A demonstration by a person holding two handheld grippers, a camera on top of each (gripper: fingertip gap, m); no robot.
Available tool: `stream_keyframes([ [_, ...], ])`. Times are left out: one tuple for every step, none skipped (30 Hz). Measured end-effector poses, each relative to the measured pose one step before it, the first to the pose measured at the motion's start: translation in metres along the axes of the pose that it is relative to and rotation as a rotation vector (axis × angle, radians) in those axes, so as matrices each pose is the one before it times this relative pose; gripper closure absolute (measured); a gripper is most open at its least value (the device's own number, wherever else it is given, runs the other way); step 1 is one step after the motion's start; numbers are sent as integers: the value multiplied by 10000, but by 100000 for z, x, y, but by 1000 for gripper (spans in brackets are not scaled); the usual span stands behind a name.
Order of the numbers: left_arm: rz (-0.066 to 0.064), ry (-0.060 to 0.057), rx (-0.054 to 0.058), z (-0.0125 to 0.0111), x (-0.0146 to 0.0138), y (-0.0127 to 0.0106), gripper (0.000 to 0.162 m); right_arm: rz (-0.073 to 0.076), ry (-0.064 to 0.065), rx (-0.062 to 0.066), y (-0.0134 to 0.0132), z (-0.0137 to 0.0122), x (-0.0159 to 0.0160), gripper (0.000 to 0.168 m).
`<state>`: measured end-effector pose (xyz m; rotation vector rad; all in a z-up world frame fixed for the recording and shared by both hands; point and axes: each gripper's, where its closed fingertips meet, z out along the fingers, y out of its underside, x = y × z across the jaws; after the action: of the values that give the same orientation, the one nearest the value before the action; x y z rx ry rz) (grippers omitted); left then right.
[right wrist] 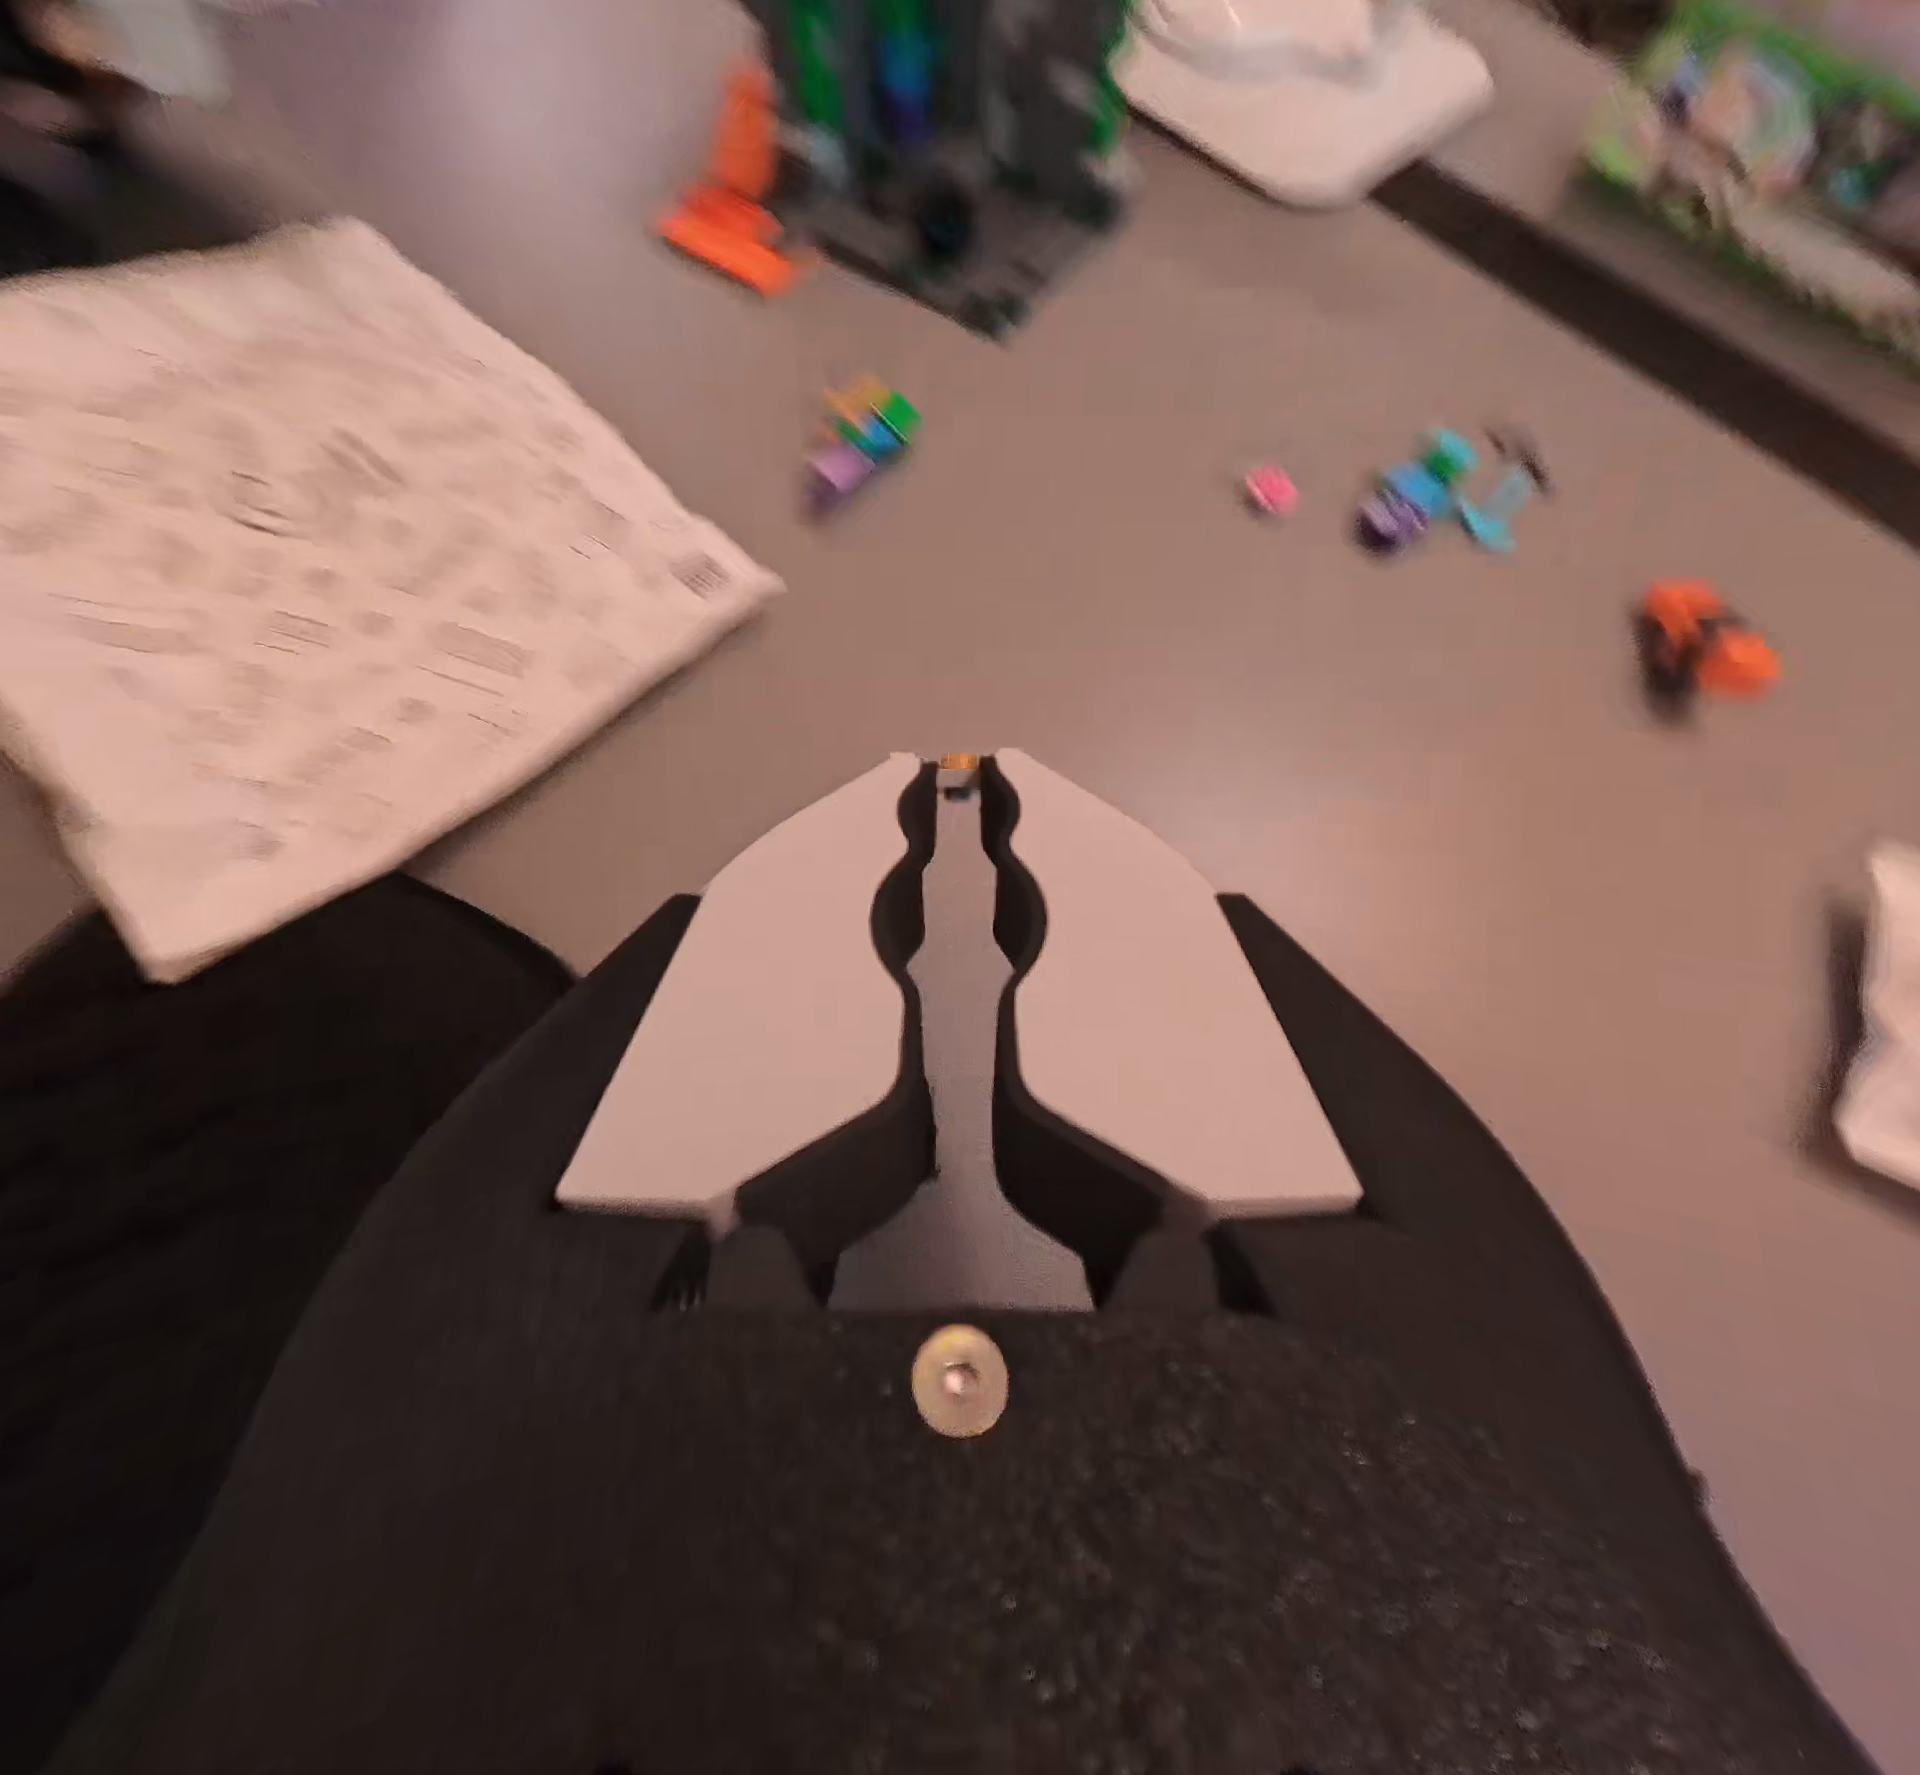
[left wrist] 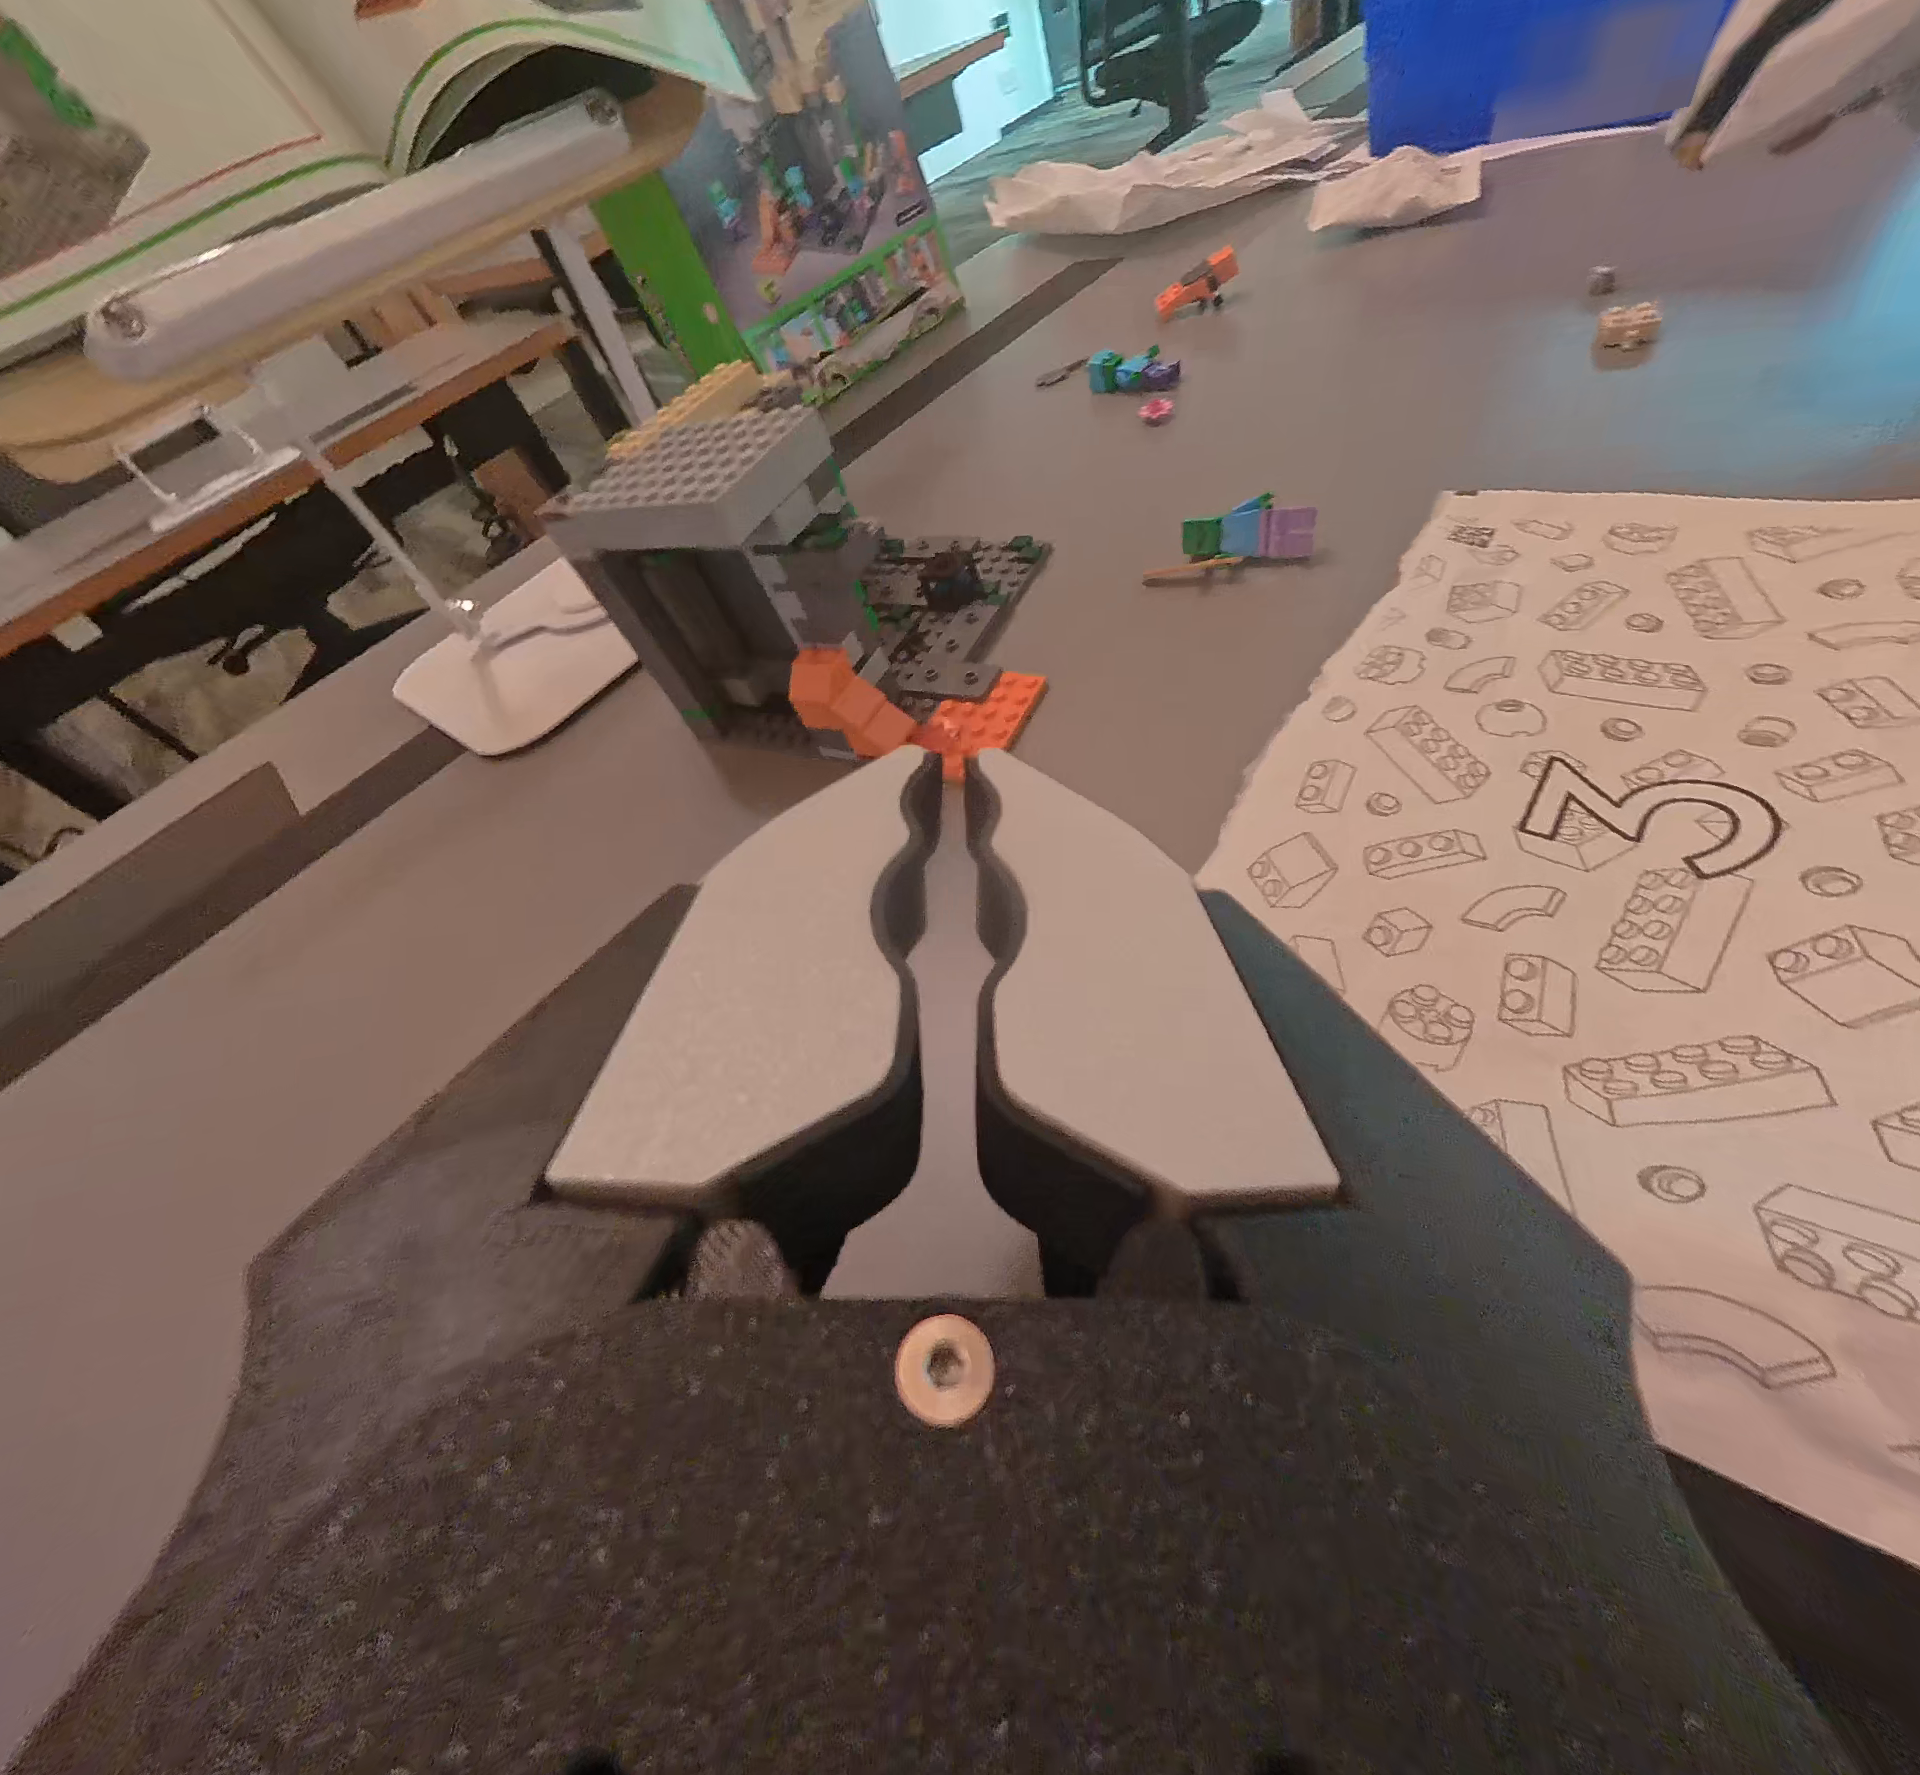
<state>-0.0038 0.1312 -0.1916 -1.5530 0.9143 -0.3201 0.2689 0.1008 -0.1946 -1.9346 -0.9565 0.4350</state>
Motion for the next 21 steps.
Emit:
stream_keyframes([
  [155, 120, 83, -52, 355, -201, 158, -394, -388, 444, -1362, 238, -1508, 161],
  [102, 172, 143, -67, 410, -319, 157, -398, -302, 349, -1235, 354, -1344, 161],
  [101, 185, 179, -100, 436, -402, 157, -395, -243, 263, -1100, 460, -1194, 161],
  [71, 190, 177, -95, 468, -461, 156, -375, -243, 174, -973, 555, -1095, 161],
  [44, 261, 181, -66, 590, -532, 156, -334, -266, 103, -868, 602, -1037, 161],
  [55, 370, 216, -48, 784, -642, 155, -247, -288, 102, -858, 659, -963, 161],
  [168, 354, 295, -57, 857, -803, 154, -107, -328, 136, -870, 718, -947, 161],
  [367, 220, 342, -41, 810, -881, 152, 28, -400, 142, -818, 789, -984, 161],
  [557, 63, 286, -3, 714, -808, 149, 103, -411, 160, -779, 850, -979, 161],
  [629, 61, 188, 32, 759, -656, 147, 129, -335, 209, -735, 859, -851, 160],
  [517, 71, 118, 44, 751, -541, 147, 152, -294, 221, -632, 848, -748, 160],
  [299, 111, 145, 38, 711, -508, 146, 200, -268, 217, -531, 823, -633, 160],
  [127, 143, 154, 23, 648, -485, 145, 270, -207, 237, -484, 772, -471, 160],
  [118, 55, 105, 13, 442, -380, 144, 367, -192, 220, -401, 727, -353, 160],
  [221, -104, 65, -5, 138, -311, 142, 457, -215, 177, -316, 673, -309, 161],
  [241, -166, 98, -74, -28, -339, 142, 479, -200, 196, -312, 589, -238, 161],
  [160, -148, 136, -93, -105, -369, 141, 450, -171, 252, -362, 489, -181, 161],
  [87, -161, 104, -89, -189, -297, 141, 414, -190, 282, -365, 392, -197, 161],
  [86, -142, 52, -68, -190, -164, 141, 387, -201, 262, -311, 313, -199, 161],
  [89, -129, 17, -57, -164, -63, 142, 356, -176, 183, -172, 266, -153, 161],
  [71, -124, 55, -102, -145, -118, 144, 294, -114, 86, -17, 233, -52, 161],
])
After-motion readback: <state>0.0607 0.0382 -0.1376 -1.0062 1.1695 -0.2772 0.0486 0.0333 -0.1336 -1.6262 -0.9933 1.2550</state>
